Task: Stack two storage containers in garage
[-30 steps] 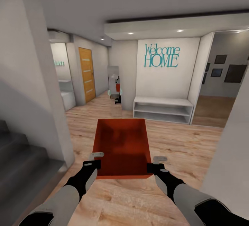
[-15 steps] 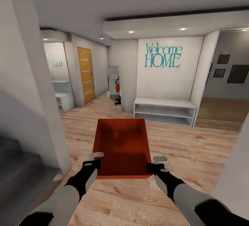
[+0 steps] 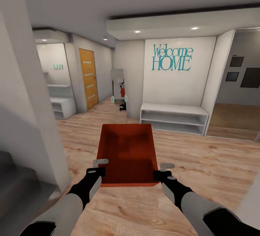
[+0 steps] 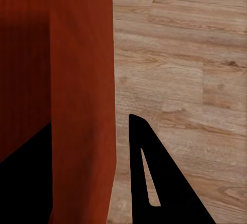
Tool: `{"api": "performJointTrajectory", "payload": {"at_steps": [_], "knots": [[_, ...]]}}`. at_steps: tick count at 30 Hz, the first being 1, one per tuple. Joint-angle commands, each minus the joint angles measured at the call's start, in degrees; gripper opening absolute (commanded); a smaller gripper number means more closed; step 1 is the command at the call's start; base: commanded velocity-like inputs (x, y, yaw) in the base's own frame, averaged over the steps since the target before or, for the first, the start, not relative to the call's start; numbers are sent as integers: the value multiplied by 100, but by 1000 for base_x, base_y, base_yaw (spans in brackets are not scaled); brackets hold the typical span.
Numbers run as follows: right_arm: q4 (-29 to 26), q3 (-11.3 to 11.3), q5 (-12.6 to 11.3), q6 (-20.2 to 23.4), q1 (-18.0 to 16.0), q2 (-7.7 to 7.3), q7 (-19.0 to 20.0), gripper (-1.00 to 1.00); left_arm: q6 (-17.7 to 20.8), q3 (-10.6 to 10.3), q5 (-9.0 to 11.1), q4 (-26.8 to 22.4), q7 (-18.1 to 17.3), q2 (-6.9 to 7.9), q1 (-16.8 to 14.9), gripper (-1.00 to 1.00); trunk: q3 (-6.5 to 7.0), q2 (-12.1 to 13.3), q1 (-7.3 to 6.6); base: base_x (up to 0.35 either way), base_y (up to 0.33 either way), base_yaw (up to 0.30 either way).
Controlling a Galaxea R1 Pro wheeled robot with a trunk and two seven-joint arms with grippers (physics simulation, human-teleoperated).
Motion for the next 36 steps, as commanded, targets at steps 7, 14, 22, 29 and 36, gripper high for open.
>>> {"api": "performJointTrajectory", "payload": {"at_steps": [7, 14, 22, 29, 36], "knots": [[18, -159, -14, -28, -2, -5, -38, -100, 51, 134, -67, -12, 120, 37, -1, -100, -2, -4, 5, 325, 0, 0], [18, -159, -16, -28, -2, -13, -38, -100, 51, 134, -67, -13, 120, 39, -1, -100, -2, -4, 5, 324, 0, 0], [-36, -167, -22, -36, -2, -40, -34, -100, 51, 134, -67, -16, 122, 38, -1, -100, -2, -4, 5, 324, 0, 0], [-56, -168, -22, -44, -2, -53, -30, -100, 51, 134, -67, -17, 124, 38, -1, -100, -2, -4, 5, 324, 0, 0], [-59, -163, -19, -41, -2, -42, -33, -100, 51, 134, -67, -20, 124, 39, -1, -100, -2, -4, 5, 324, 0, 0]]}}
